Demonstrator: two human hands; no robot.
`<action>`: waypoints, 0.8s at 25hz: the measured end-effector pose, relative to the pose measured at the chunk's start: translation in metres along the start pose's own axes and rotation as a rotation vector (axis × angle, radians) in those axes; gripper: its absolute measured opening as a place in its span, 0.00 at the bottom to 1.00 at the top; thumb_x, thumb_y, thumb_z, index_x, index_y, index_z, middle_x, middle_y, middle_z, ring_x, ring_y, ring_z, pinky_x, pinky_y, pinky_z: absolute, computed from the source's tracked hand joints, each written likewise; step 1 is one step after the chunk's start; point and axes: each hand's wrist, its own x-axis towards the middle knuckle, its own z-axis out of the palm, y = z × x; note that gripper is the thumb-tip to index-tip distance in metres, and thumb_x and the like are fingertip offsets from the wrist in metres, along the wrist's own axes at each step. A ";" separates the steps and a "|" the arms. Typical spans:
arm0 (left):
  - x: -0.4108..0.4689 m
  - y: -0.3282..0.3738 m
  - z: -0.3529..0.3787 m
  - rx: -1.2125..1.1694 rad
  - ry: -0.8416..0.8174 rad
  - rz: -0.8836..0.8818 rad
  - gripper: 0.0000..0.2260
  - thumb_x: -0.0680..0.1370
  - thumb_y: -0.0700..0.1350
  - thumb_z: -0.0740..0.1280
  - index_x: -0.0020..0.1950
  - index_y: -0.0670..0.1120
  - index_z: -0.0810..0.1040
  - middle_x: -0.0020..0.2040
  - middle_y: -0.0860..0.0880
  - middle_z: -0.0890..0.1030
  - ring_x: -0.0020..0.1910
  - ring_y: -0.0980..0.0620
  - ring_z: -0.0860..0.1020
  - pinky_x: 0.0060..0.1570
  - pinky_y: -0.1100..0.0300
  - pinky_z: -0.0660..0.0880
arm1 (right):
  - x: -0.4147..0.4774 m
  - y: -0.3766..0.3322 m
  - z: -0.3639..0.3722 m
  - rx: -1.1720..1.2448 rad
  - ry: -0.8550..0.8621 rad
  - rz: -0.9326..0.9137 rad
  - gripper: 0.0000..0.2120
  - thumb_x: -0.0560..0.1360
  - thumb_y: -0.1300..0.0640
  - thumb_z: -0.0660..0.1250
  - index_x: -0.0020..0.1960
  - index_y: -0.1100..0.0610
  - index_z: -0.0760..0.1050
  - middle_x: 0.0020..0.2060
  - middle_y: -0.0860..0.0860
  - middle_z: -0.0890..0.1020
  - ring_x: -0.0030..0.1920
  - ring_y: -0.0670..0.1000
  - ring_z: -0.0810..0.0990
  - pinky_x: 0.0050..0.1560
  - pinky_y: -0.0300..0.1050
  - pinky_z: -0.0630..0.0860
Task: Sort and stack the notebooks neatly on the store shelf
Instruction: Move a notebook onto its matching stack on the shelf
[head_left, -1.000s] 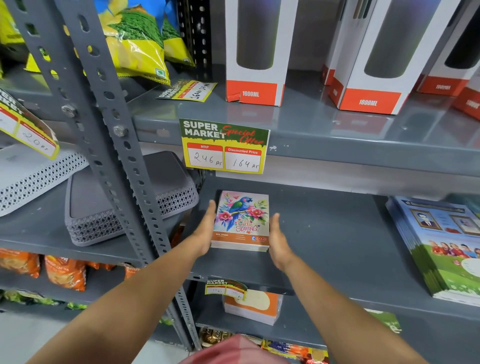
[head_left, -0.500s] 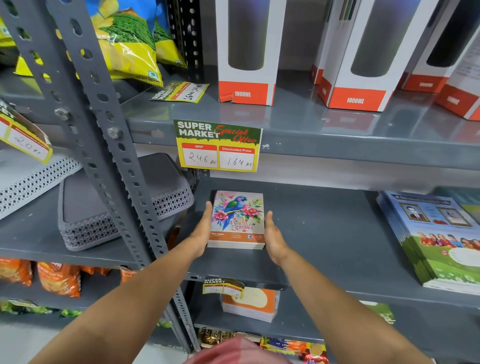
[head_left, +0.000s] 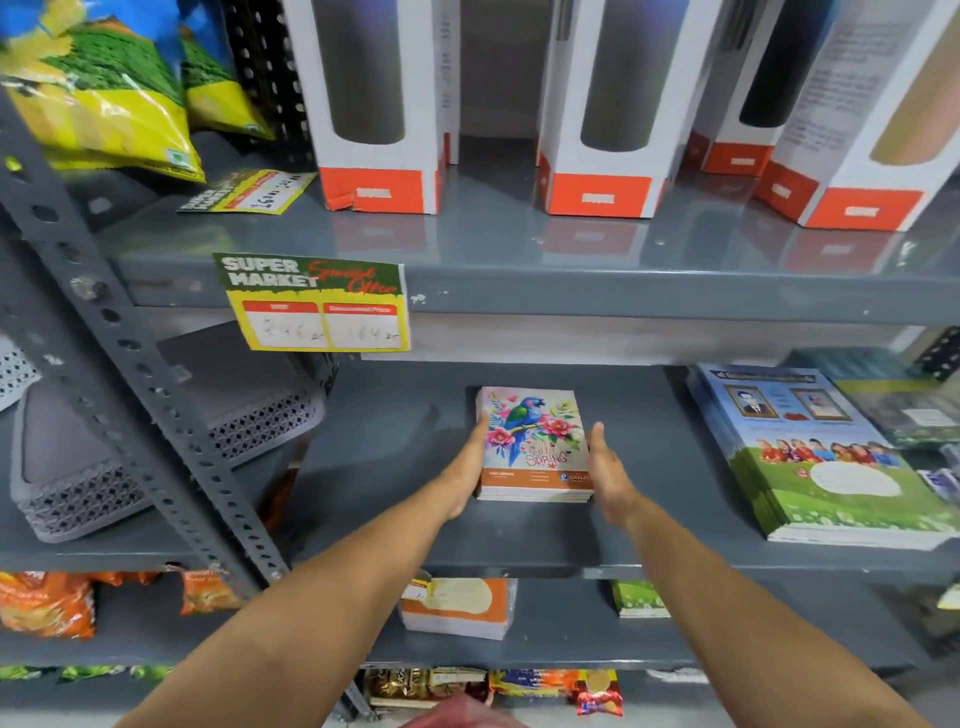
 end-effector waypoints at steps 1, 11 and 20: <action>0.003 0.000 0.010 0.019 -0.015 -0.002 0.26 0.81 0.64 0.45 0.54 0.54 0.79 0.55 0.45 0.84 0.49 0.50 0.83 0.49 0.59 0.79 | 0.002 0.001 -0.009 0.007 0.023 0.017 0.29 0.79 0.36 0.44 0.52 0.52 0.77 0.43 0.53 0.84 0.43 0.52 0.84 0.47 0.47 0.80; 0.011 0.007 0.052 0.255 0.464 0.029 0.32 0.79 0.66 0.47 0.69 0.47 0.73 0.66 0.40 0.78 0.57 0.43 0.82 0.60 0.50 0.77 | -0.025 -0.027 -0.065 -0.216 -0.087 -0.011 0.31 0.80 0.37 0.45 0.71 0.55 0.69 0.67 0.54 0.75 0.69 0.56 0.72 0.74 0.51 0.62; 0.045 0.021 0.279 0.348 0.278 0.112 0.32 0.80 0.64 0.50 0.79 0.47 0.57 0.80 0.48 0.58 0.79 0.47 0.57 0.78 0.52 0.51 | 0.002 -0.054 -0.308 -0.440 0.411 -0.194 0.23 0.84 0.51 0.48 0.68 0.67 0.68 0.65 0.68 0.73 0.65 0.66 0.72 0.62 0.54 0.67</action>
